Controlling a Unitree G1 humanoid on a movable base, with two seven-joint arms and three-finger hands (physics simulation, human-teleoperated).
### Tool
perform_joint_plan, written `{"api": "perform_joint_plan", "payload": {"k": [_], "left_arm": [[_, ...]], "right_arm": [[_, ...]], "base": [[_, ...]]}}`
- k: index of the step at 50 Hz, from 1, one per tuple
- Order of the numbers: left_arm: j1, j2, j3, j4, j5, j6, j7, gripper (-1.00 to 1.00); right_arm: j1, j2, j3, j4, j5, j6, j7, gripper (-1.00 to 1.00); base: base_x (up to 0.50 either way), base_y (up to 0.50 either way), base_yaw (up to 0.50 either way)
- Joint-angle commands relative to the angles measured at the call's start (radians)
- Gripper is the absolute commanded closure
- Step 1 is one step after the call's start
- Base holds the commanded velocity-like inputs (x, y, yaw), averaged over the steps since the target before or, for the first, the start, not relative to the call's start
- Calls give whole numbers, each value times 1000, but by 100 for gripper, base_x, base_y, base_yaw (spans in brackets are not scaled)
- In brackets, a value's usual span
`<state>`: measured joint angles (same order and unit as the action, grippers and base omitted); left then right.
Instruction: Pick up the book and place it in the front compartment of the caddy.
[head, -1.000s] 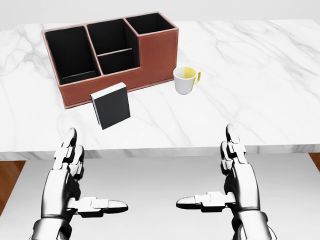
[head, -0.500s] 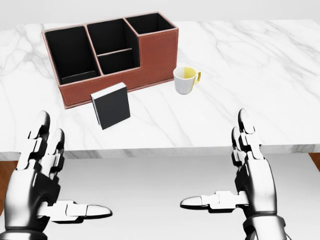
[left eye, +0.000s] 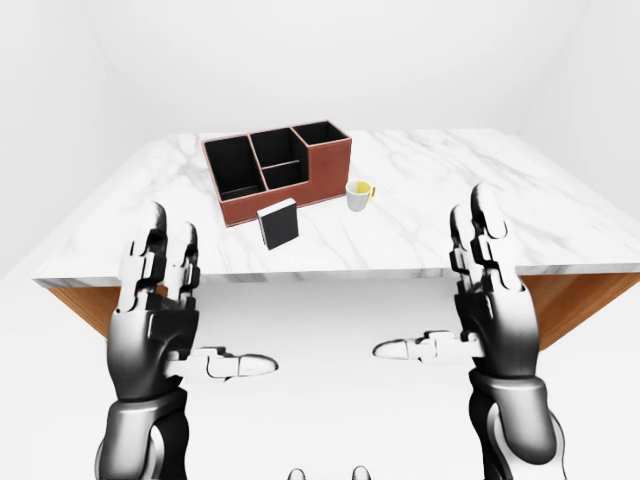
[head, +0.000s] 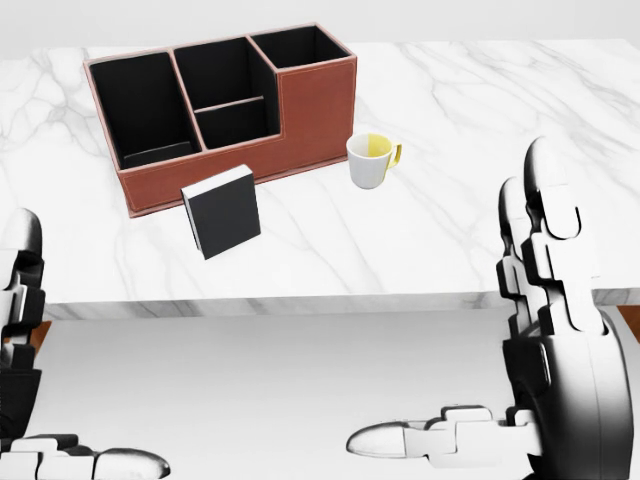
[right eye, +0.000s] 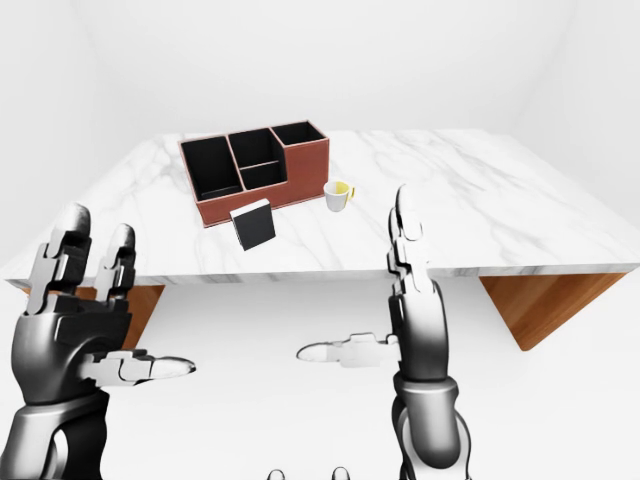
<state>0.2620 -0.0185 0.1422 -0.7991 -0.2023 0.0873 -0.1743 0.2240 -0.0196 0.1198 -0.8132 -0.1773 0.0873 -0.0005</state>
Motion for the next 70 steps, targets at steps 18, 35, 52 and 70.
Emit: {"api": "perform_joint_plan", "payload": {"k": [18,35,52,70], "left_arm": [[6,-22,66,-110,-51,0,-30,-100],[4,-24,73,-108,-52,0,-34,-100],[-8,-19,87,-104,-58,0,-32,-100],[-15,-19,96,-105,-63,0,-31,-100]], "right_arm": [[54,-18,42,-153,23,0,1,-100],[53,-18,46,-142,31,0,0,-100],[55,-27,60,-130,-15,0,4,-99],[55,-24,62,-119,-12,0,5,-99]], "base": [[32,-2,0],[46,-18,0],[38,-22,0],[50,0,0]]}}
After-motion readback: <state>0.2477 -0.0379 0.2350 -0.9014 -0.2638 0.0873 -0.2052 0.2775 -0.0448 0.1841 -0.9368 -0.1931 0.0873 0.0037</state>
